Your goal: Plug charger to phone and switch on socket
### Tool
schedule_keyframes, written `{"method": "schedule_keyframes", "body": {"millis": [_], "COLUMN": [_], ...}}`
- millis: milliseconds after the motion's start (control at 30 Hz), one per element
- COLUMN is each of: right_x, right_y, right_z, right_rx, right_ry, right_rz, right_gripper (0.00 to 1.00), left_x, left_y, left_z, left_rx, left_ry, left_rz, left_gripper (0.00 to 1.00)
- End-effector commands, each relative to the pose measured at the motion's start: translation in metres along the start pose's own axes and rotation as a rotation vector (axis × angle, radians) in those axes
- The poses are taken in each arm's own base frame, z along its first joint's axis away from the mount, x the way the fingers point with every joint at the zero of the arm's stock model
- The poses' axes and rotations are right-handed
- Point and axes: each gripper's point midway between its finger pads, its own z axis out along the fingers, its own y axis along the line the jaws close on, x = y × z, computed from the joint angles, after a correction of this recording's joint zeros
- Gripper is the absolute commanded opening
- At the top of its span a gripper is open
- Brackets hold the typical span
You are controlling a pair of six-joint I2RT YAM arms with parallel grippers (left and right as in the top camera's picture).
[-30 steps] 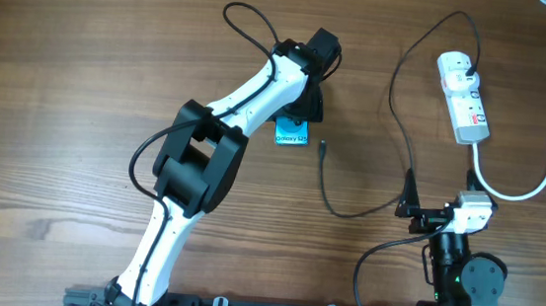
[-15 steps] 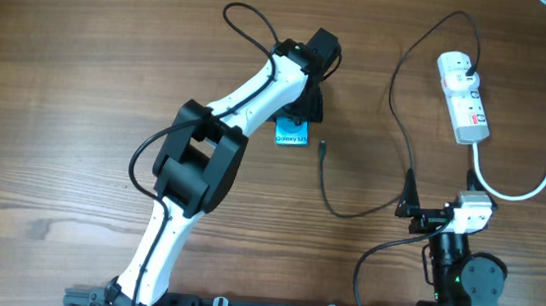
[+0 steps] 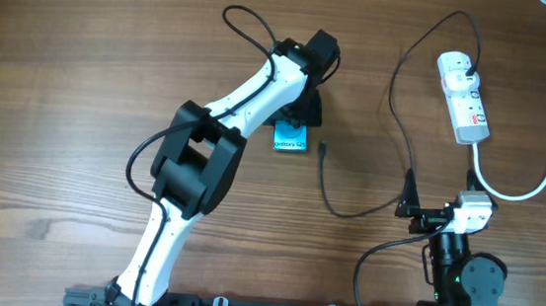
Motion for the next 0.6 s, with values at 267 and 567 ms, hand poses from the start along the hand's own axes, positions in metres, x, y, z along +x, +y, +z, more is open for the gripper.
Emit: {"method": "schedule_keyframes", "body": {"millis": [267, 567], "right_x": [0.000, 0.000], "right_y": [-0.003, -0.003], "right_z": [0.000, 0.000], "right_rx": [0.015, 0.015], "right_ry": [-0.003, -0.003], "right_rz": [0.020, 0.020], "right_gripper": [1.00, 1.00], "left_x": [-0.004, -0.002], "left_y": [-0.007, -0.006], "left_z": [-0.054, -0.052], "left_rx": [0.083, 0.079], "left_ry": [-0.063, -0.058], "left_rz": [-0.005, -0.004], "left_gripper": [0.73, 0.73]}}
